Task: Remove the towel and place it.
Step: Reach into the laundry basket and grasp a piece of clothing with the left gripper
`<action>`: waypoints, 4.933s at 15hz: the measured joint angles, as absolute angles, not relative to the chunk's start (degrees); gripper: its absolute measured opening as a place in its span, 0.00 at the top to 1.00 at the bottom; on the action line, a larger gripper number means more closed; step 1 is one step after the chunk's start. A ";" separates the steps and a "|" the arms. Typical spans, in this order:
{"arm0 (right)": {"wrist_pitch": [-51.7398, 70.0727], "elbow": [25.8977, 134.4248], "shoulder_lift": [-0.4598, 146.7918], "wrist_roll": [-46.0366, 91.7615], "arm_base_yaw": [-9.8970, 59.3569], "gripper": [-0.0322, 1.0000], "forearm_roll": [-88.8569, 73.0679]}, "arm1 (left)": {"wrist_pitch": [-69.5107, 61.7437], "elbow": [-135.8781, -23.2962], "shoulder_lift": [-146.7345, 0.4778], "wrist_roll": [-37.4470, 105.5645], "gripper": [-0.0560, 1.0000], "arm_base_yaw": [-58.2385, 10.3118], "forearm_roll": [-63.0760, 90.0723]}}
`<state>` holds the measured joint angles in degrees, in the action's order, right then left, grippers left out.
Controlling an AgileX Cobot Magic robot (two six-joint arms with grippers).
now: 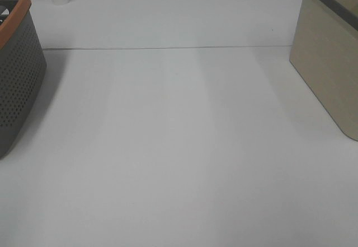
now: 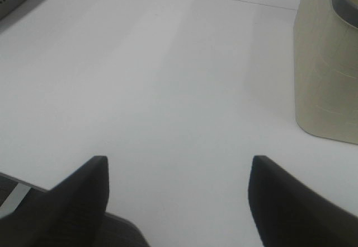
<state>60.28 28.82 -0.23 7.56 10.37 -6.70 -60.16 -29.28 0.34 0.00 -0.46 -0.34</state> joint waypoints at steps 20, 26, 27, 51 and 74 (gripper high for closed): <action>60.28 28.82 -0.23 7.56 10.37 0.30 -7.45 | -60.16 -29.28 0.34 0.00 0.23 -0.46 -0.34; 60.28 28.82 -0.23 7.56 10.37 0.30 -7.56 | -60.16 -29.28 0.34 0.00 0.23 -0.46 -0.34; 60.28 28.82 -0.23 7.56 10.37 0.30 -7.62 | -60.16 -29.28 0.34 0.00 0.23 -0.46 -0.34; 60.28 28.82 -0.23 7.56 10.37 0.30 -7.62 | -60.22 -31.34 0.34 -0.40 0.23 -0.46 -1.83; 60.28 28.82 -0.23 7.56 10.37 0.30 -7.68 | -65.95 -74.89 -73.34 14.55 0.23 6.19 -8.54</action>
